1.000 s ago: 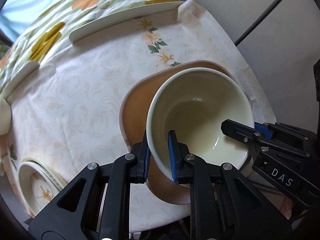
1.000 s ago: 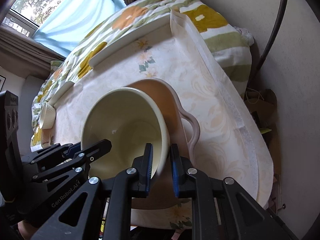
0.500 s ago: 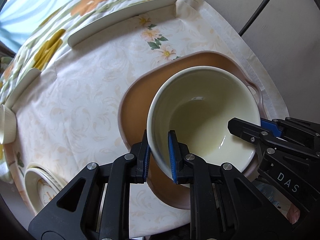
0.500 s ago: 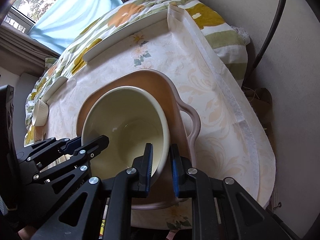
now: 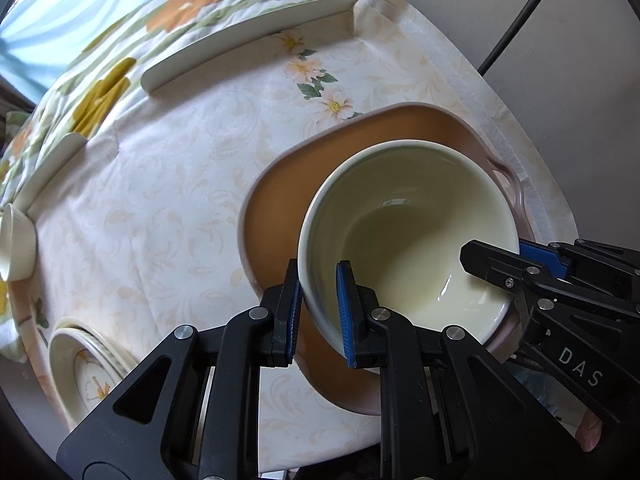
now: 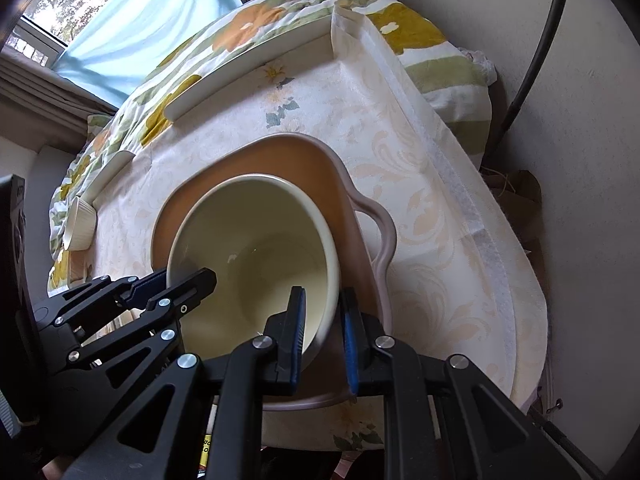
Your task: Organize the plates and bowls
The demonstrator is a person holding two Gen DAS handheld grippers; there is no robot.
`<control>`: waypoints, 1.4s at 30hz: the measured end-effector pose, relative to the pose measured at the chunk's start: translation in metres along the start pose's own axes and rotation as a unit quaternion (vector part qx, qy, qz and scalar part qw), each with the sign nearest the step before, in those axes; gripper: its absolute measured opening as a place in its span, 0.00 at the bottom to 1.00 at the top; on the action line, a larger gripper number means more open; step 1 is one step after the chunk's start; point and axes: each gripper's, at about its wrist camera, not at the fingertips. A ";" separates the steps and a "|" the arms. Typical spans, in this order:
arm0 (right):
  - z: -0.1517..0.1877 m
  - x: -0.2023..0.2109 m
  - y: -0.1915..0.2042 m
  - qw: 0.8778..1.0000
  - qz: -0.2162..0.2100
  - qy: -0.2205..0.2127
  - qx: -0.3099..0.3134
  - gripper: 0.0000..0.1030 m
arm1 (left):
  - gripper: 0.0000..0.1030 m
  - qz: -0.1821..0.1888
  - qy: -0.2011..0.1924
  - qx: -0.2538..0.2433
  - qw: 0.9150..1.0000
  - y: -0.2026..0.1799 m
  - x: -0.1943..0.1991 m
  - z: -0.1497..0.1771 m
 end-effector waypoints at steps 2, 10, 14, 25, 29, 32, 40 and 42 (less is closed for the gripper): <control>0.001 0.004 0.001 1.000 0.000 -0.006 0.001 0.15 | 0.15 -0.004 -0.009 -0.001 1.000 -0.001 0.005 0.000; 0.002 0.040 -0.003 0.999 0.000 -0.042 0.011 0.15 | 0.15 0.010 -0.037 0.018 0.999 0.004 0.040 0.000; -0.003 0.071 0.010 0.996 -0.014 -0.069 0.059 0.16 | 0.15 0.031 -0.071 0.064 0.995 0.028 0.079 0.004; -0.040 0.097 0.107 0.955 -0.111 -0.112 0.250 0.16 | 0.23 -0.003 -0.181 0.263 0.947 0.147 0.182 0.054; -0.055 0.087 0.153 0.939 -0.141 -0.115 0.291 0.63 | 0.98 -0.031 -0.209 0.333 0.919 0.195 0.199 0.083; -0.072 0.076 0.178 0.933 -0.158 -0.111 0.303 0.75 | 0.99 -0.036 -0.226 0.372 0.899 0.229 0.205 0.098; -0.133 0.046 0.257 0.917 -0.180 -0.093 0.344 0.75 | 0.99 -0.029 -0.236 0.478 0.845 0.335 0.196 0.107; -0.148 0.032 0.278 0.916 -0.184 -0.086 0.347 0.75 | 0.99 -0.030 -0.237 0.493 0.837 0.357 0.190 0.100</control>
Point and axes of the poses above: each gripper's, at about its wrist camera, not at the fingertips, and x roughly against the way its jaws point, y to its left, z to its underside, and after that the axes turned 14 degrees about x, right-handed
